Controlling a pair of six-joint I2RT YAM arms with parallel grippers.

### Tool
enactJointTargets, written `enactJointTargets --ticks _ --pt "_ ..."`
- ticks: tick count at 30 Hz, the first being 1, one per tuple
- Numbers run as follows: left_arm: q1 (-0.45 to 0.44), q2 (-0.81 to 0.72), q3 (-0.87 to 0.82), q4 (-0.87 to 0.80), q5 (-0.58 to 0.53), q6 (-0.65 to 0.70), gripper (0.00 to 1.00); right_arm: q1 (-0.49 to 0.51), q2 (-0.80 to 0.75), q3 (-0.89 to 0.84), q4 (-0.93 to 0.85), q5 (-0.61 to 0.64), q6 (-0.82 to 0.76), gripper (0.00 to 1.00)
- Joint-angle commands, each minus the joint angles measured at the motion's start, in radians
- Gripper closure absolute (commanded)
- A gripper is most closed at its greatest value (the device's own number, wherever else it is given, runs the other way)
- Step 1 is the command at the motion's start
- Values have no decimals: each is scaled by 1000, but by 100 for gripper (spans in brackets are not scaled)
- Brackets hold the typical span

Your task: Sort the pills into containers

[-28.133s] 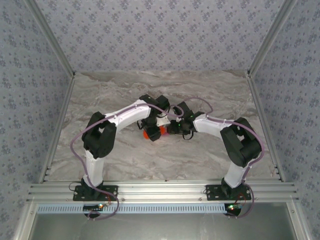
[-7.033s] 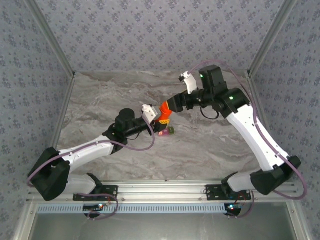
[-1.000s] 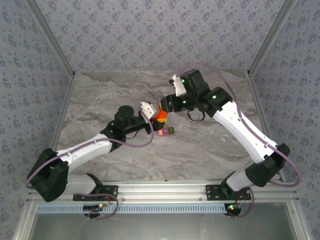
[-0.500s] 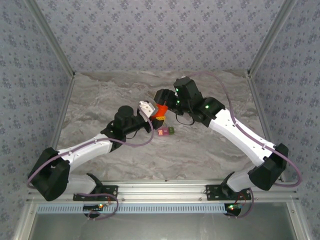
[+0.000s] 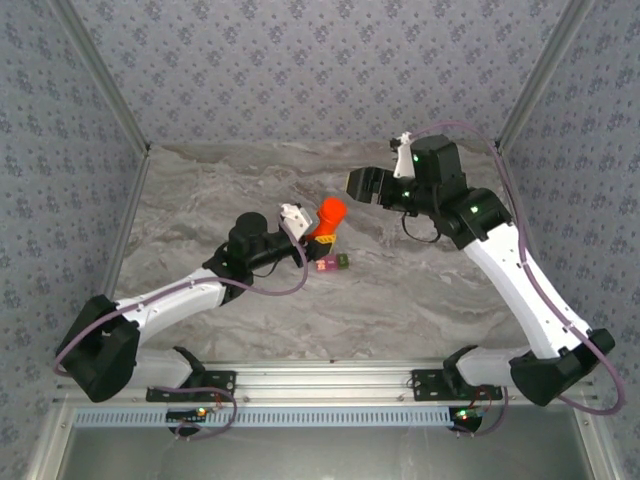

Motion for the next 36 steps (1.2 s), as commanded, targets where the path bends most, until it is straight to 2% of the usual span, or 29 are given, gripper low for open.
enactJointTargets --ticks 1,5,9,14,22,36 --pt "-2 -44 25 25 38 16 100 -4 61 65 -82 -185 -240 23" --pt "-2 -45 33 4 53 19 100 17 128 152 -196 -253 -454 21" --pt "4 -47 37 -14 97 25 100 13 182 212 -290 -278 -555 20" --pt "14 -46 48 -40 133 29 100 16 207 234 -335 -334 -593 20" --pt "17 -47 50 -37 142 28 100 8 223 225 -364 -315 -609 21" --pt "17 -40 59 -40 144 29 100 6 252 240 -367 -345 -604 37"
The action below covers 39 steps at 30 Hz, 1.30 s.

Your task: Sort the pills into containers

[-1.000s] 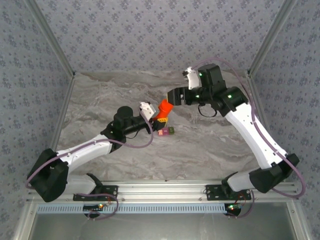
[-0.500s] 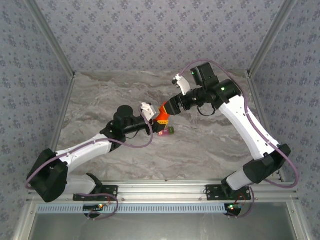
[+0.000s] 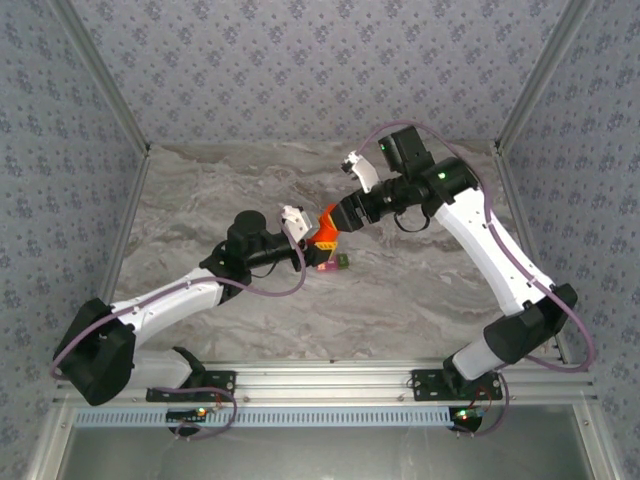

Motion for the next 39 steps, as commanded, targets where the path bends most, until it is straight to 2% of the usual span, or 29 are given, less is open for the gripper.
enactJointTargets --ticks 1,5,8,11,14,17,20,24,28,30,33,34,37,39 --pt "7 -20 44 28 28 17 100 -5 15 34 -26 -22 -16 40" --pt "9 -22 45 24 27 21 100 -6 13 31 -30 -29 -12 52" --pt "8 -24 48 26 25 25 100 3 7 9 -12 -25 14 55" --pt "10 -26 52 26 22 29 100 52 -1 -35 2 55 97 61" --pt "11 -26 61 26 22 36 100 109 13 -84 38 201 297 62" --pt "10 -24 68 20 21 53 100 146 -1 -164 136 251 449 63" --pt "11 -22 59 29 -11 66 100 155 -48 -262 322 258 699 65" --pt "11 -19 17 131 -71 53 100 163 -113 -422 619 249 1018 66" --pt "10 -14 26 146 -83 43 100 184 -110 -424 693 241 1100 67" --pt "10 -10 35 138 -84 43 100 190 -109 -391 656 256 1086 65" --pt "10 -1 41 130 -83 42 100 179 -121 -365 598 238 1045 58" --pt "10 2 40 130 -85 40 100 174 -130 -360 581 245 1017 54" --pt "11 0 37 128 -90 39 100 152 -180 -350 520 268 972 34" --pt "13 -9 31 121 -91 38 100 130 -233 -360 467 298 934 26"
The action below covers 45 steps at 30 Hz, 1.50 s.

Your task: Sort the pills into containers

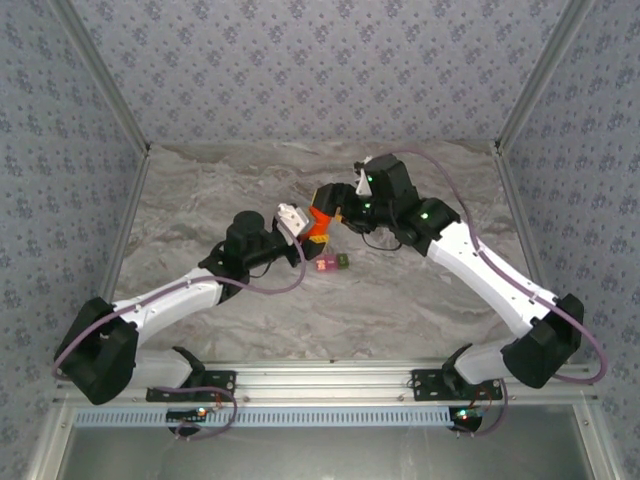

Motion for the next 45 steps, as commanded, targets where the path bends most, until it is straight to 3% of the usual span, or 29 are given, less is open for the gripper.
enactJointTargets --ticks 1,7,9,12,17,35,43,45 --pt "-9 -20 47 109 45 10 100 -25 -99 8 -119 14 -71 25" --pt "11 -48 54 49 135 0 100 -140 -167 51 -231 -23 -310 25" --pt "21 -54 78 -10 193 -2 100 -161 -145 92 -240 -109 -517 26" --pt "30 -54 113 -90 256 2 100 -156 -116 140 -289 -163 -765 27" --pt "32 -51 131 -137 304 0 100 -132 -57 237 -399 -212 -953 26" --pt "32 -26 146 -143 332 -11 100 -24 104 391 -509 -180 -1053 28" --pt "32 -25 144 -142 334 -10 100 -21 126 406 -523 -172 -1048 39" --pt "32 -23 144 -141 334 -11 100 -23 127 406 -522 -173 -1037 46"
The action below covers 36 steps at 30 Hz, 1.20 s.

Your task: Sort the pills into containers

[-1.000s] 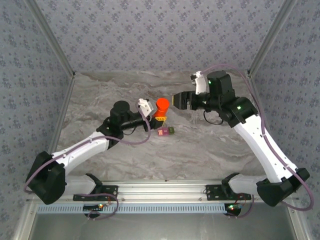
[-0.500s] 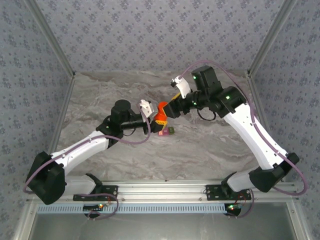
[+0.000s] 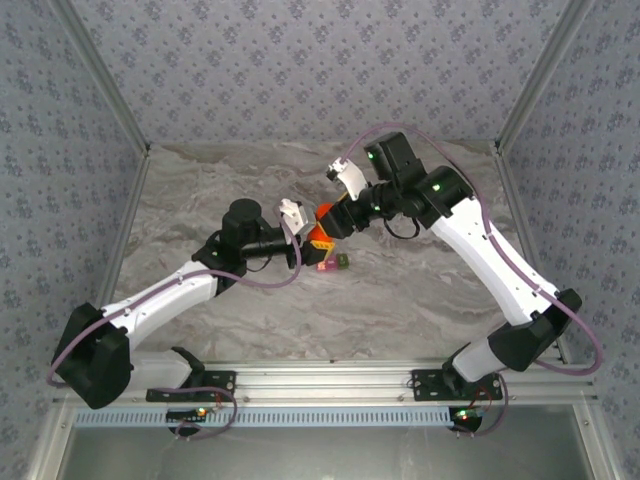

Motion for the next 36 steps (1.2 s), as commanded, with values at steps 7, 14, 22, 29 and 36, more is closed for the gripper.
enactJointTargets --ticks 7,14,22,29,36 --pt "2 -8 30 64 -8 -13 100 9 2 -14 14 91 195 59" --pt "3 -22 -9 153 -98 -21 100 98 -89 -271 242 417 757 65" --pt "3 -15 -21 152 -109 -16 100 125 -87 -298 366 347 864 37" --pt "5 -24 -24 131 -105 -7 100 37 -220 -243 206 285 669 14" --pt "8 -32 -19 100 -65 4 100 -88 -261 -232 179 -25 341 17"
